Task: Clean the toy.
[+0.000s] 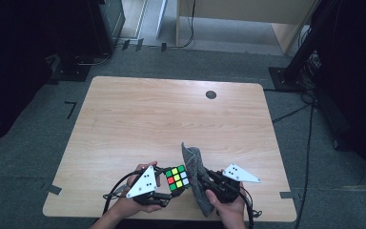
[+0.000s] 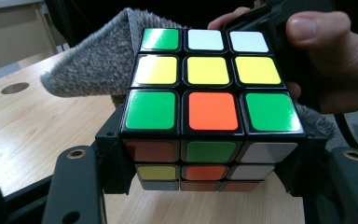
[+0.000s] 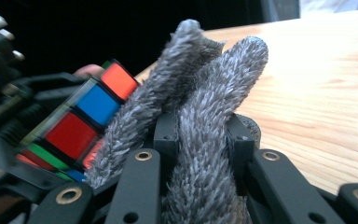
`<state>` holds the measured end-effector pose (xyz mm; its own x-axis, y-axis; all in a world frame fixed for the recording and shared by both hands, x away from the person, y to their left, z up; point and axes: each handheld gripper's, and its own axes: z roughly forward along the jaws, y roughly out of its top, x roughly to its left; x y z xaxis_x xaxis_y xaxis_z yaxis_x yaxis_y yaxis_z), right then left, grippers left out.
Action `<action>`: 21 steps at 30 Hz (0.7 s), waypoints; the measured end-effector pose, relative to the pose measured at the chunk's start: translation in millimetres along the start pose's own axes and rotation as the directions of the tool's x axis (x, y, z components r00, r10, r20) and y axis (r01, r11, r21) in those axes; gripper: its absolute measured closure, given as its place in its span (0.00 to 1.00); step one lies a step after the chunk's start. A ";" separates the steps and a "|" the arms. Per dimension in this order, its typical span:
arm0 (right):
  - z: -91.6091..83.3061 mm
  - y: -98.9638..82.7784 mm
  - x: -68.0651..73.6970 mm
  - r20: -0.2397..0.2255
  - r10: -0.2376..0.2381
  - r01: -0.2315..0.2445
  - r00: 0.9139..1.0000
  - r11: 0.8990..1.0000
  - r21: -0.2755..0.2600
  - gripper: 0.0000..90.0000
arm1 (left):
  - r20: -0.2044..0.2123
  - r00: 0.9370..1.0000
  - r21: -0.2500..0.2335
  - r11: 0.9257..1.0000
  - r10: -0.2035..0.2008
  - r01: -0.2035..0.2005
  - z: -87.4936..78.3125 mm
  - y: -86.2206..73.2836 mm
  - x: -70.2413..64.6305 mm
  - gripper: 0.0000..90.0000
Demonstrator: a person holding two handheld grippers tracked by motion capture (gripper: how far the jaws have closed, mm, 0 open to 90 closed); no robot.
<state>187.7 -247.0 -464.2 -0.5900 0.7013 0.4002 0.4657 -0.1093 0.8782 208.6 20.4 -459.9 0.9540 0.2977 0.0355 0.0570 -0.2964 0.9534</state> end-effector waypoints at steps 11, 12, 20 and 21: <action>-5.6 3.1 9.0 -0.060 0.009 -0.013 0.998 0.998 -0.065 0.81 | -0.024 0.999 0.061 0.997 0.048 -0.046 5.7 -1.2 -4.6 0.38; -2.2 0.9 5.4 -0.045 0.034 -0.036 0.998 0.998 -0.044 0.81 | -0.028 0.998 0.062 0.997 0.048 -0.046 5.3 -0.9 -4.3 0.38; -8.5 5.3 17.2 0.122 -0.138 0.145 0.983 0.988 -0.050 0.81 | -0.153 0.986 0.234 0.972 0.066 -0.028 16.0 0.1 -0.8 0.38; -8.5 5.3 17.2 0.122 -0.138 0.145 0.983 0.988 -0.050 0.81 | -0.175 0.980 0.287 0.957 0.091 -0.038 19.9 0.7 -2.0 0.38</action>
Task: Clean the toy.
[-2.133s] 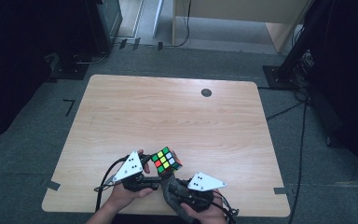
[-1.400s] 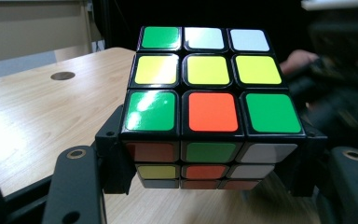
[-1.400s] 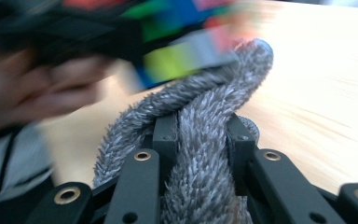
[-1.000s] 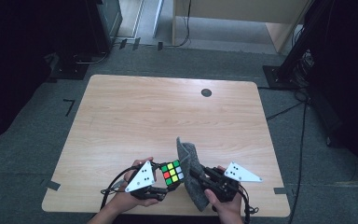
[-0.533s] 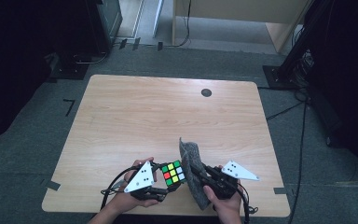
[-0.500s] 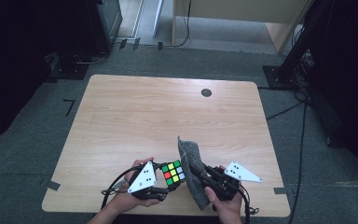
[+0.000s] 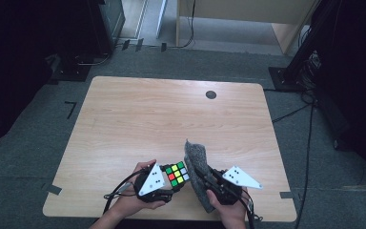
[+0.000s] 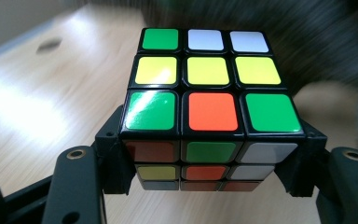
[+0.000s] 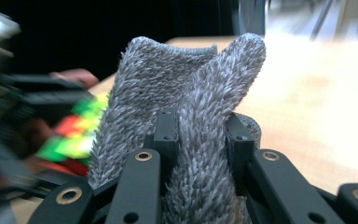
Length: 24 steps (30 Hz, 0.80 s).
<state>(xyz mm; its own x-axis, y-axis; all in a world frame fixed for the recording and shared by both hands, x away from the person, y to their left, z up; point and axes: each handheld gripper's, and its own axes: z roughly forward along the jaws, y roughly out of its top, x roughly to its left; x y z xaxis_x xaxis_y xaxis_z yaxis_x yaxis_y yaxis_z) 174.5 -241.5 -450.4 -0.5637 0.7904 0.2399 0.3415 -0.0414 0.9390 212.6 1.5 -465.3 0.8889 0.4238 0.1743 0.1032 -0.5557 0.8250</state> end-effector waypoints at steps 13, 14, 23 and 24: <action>9.2 -3.5 35.6 0.036 -0.211 0.209 0.977 0.976 0.056 0.80 | -0.102 0.989 0.006 0.995 0.102 -0.102 2.5 5.7 -22.7 0.38; 9.2 -3.5 35.6 0.036 -0.211 0.209 0.977 0.976 0.056 0.80 | -0.102 0.989 0.006 0.995 0.102 -0.102 2.5 5.7 -22.7 0.38; 10.0 -8.2 -24.9 0.186 -0.057 0.033 0.981 0.991 0.130 0.77 | 0.020 0.991 -0.125 0.983 -0.134 0.135 -8.2 0.8 6.8 0.38; 15.1 -11.8 -24.6 0.169 -0.092 0.069 0.981 0.988 0.138 0.74 | 0.041 0.983 -0.136 0.973 -0.182 0.186 -8.9 -1.0 12.1 0.38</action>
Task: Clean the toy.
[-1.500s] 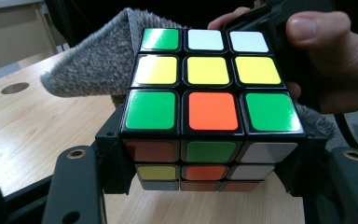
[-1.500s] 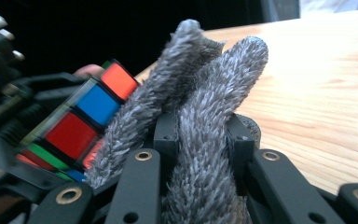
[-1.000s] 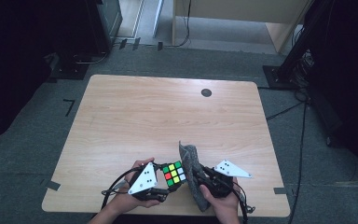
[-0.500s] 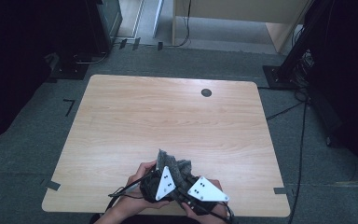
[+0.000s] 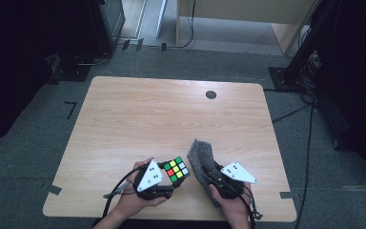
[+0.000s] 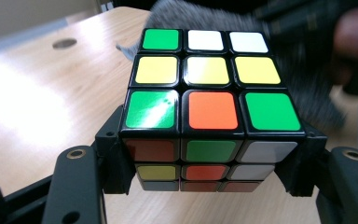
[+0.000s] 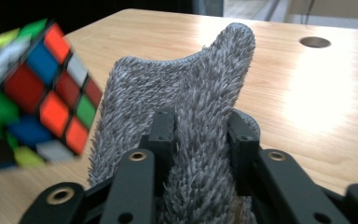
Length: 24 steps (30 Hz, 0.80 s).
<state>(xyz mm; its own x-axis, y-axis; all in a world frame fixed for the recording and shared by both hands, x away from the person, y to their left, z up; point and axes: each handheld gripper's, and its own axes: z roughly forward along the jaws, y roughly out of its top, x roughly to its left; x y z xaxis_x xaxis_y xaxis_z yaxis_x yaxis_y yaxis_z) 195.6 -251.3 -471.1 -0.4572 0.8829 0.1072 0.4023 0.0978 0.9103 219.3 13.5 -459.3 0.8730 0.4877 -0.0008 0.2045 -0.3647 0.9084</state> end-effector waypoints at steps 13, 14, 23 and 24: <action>-0.2 3.7 6.9 -0.078 -0.127 0.109 0.989 0.974 -0.197 0.40 | 0.013 0.943 -0.075 0.940 -0.332 0.332 -12.5 -1.5 39.1 0.38; 1.2 3.0 11.9 -0.108 -0.140 0.118 0.984 0.974 -0.193 0.38 | 0.019 0.939 -0.076 0.936 -0.343 0.344 -12.5 -1.1 39.3 0.38; 19.7 -7.3 62.5 -0.196 -0.226 0.193 0.954 0.966 -0.173 0.22 | 0.083 0.918 -0.068 0.917 -0.387 0.393 -11.1 8.7 27.6 0.38; 19.8 -7.5 64.5 -0.179 -0.232 0.199 0.956 0.963 -0.182 0.22 | 0.090 0.918 -0.064 0.917 -0.387 0.393 -10.7 9.5 26.2 0.38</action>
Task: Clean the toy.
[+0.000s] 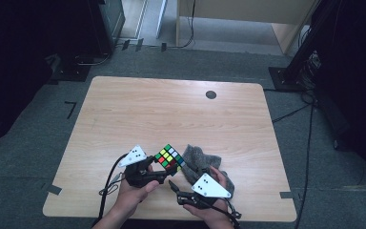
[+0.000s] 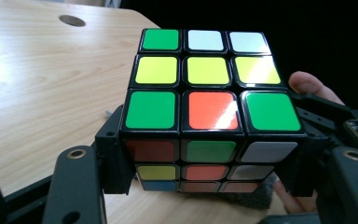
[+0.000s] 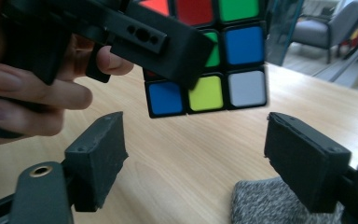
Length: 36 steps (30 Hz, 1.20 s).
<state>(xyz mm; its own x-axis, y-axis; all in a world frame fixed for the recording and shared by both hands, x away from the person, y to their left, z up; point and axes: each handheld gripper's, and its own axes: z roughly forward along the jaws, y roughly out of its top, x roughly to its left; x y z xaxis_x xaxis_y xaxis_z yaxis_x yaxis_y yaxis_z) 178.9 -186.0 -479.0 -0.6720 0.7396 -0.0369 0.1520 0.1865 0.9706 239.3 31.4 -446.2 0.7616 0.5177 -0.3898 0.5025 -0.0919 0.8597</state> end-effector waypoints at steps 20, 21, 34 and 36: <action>-8.1 4.7 4.6 0.078 -0.070 0.074 0.994 0.996 -0.040 0.39 | 0.107 0.994 0.042 0.999 -0.017 0.013 5.8 1.3 -5.5 0.35; -8.4 5.6 3.8 0.072 -0.068 0.071 0.995 0.997 -0.037 0.39 | 0.107 0.994 0.025 1.000 -0.006 0.004 3.5 2.5 -5.4 0.34; -25.4 13.4 -42.3 0.035 0.161 -0.164 0.986 0.980 0.114 0.39 | -0.101 0.909 0.087 0.913 0.405 -0.398 -5.5 -4.7 1.2 0.18; -27.7 16.7 -46.5 0.011 0.209 -0.209 0.978 0.968 0.136 0.39 | -0.109 0.874 0.118 0.879 0.474 -0.462 -0.1 -11.2 -3.3 0.18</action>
<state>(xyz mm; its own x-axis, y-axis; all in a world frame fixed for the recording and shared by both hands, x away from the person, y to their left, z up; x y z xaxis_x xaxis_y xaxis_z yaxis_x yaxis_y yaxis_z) 192.6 -235.2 -454.5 -0.6171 0.7695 0.1644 0.3859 0.1139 0.9155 231.1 30.8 -454.4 0.8592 0.5012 0.1026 0.1380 -0.4203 0.8968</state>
